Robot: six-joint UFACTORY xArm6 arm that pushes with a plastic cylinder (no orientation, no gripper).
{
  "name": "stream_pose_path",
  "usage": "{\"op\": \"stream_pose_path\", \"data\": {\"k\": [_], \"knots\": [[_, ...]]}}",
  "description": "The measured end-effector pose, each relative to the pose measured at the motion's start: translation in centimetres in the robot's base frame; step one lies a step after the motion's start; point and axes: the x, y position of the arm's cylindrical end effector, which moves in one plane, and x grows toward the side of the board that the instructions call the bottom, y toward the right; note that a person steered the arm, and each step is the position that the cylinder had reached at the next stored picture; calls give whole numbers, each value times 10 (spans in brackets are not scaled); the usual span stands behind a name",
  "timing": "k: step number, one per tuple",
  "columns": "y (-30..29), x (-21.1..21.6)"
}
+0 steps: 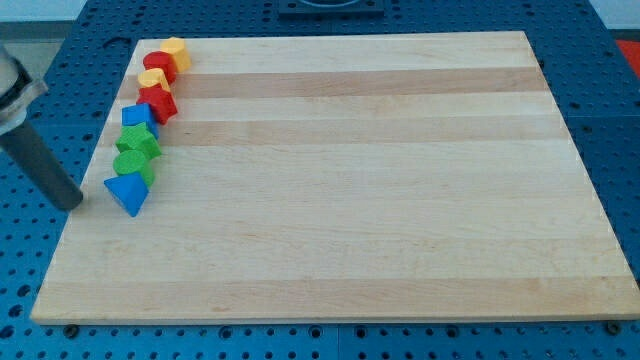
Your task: Push the green star towards the center of the board
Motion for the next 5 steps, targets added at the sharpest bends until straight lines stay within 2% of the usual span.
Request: {"op": "stream_pose_path", "data": {"k": [1,2,3,4,5], "knots": [[3,-27],[58,-37],[144,-37],[132,-39],[58,-29]]}}
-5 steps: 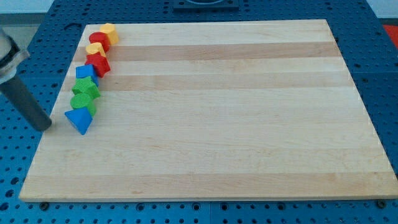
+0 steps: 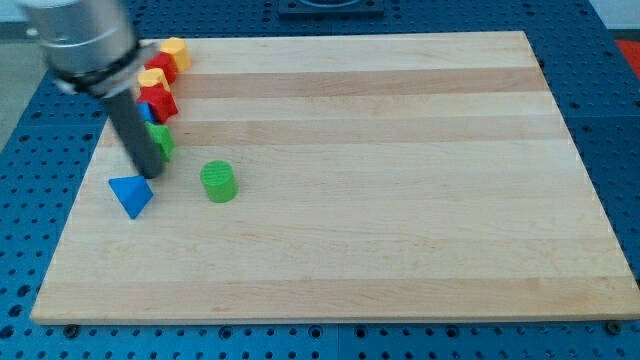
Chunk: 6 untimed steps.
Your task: Push the green star towards the center of the board
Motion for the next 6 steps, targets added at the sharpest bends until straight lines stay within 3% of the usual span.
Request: {"op": "stream_pose_path", "data": {"k": [1,2,3,5,6], "knots": [[-50,11],[-58,-10],[-43,-36],[116,-38],[75,-36]]}}
